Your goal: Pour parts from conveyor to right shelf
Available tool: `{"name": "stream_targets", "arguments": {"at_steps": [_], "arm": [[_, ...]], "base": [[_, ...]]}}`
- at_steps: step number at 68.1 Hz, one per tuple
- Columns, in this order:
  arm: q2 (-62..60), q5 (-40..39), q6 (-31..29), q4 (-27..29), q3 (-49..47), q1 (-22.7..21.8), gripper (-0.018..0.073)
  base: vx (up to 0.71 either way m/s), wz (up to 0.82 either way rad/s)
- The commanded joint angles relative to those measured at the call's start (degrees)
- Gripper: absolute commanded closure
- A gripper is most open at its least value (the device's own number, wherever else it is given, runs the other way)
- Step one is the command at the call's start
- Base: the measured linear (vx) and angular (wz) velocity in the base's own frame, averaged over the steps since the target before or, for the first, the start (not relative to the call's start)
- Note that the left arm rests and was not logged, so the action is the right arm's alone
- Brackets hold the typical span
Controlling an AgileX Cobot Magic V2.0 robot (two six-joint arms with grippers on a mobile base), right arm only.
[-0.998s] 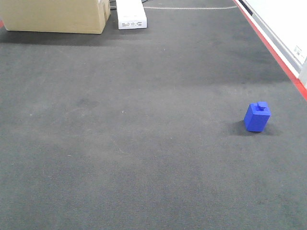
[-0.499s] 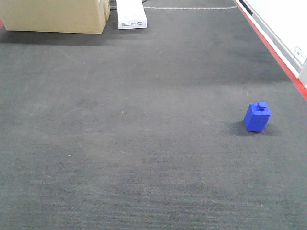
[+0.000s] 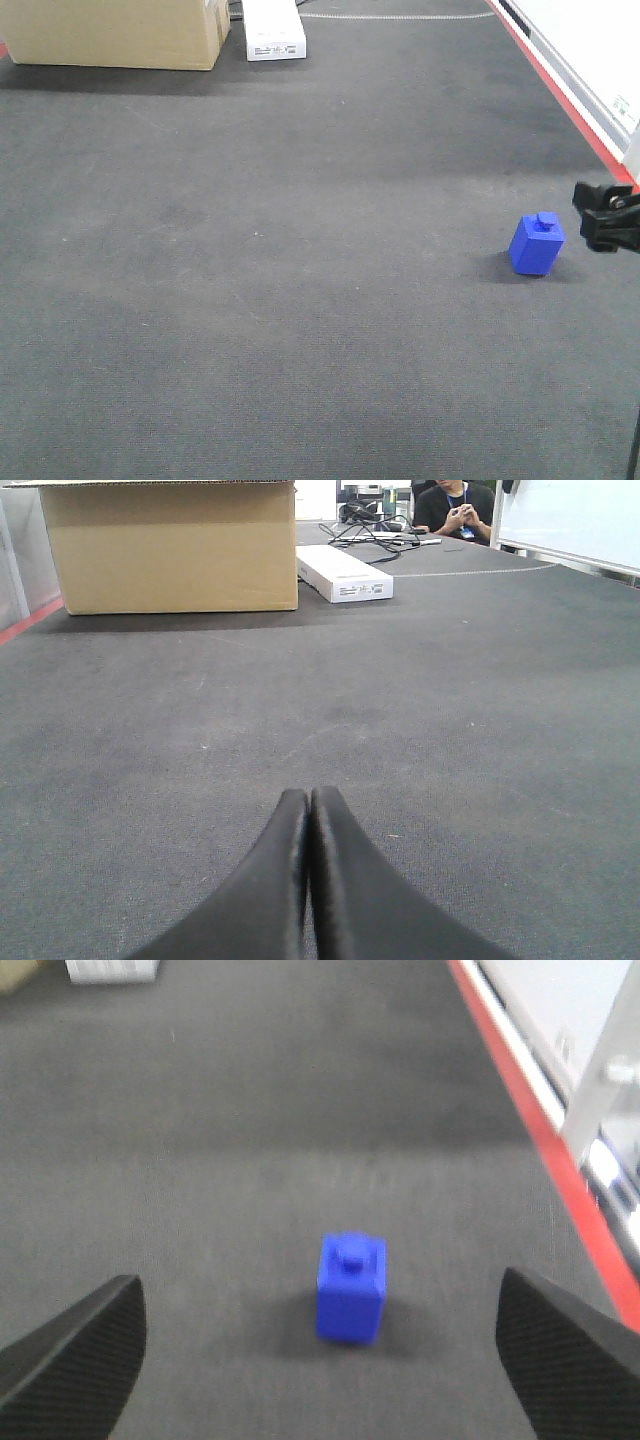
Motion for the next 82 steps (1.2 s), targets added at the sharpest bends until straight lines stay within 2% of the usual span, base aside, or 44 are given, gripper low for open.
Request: {"name": "stream_targets", "arguments": {"at_steps": [1, 17, 39, 51, 62, 73, 82], "arm": [[0.75, 4.48, 0.66, 0.25, -5.53, -0.35, -0.0117], [11.58, 29.17, 0.66, 0.40, -24.60, -0.35, -0.0103], [35.28, 54.47, -1.91, 0.40, -54.04, -0.35, -0.0082], [47.10, 61.40, -2.99, 0.40, -66.64, -0.35, -0.0073], [55.11, 61.52, -3.04, 1.26, -74.60, -1.17, -0.0069], [59.95, 61.52, -4.88, 5.35, -77.42, -4.20, -0.0062], [62.10, 61.52, -6.26, 6.06, -77.42, -5.18, -0.0055]], "base": [[0.00, 0.00], [0.00, 0.00], [0.00, 0.00], [0.00, 0.00], [0.00, 0.00], [0.00, 0.00], [0.00, 0.00]]}}
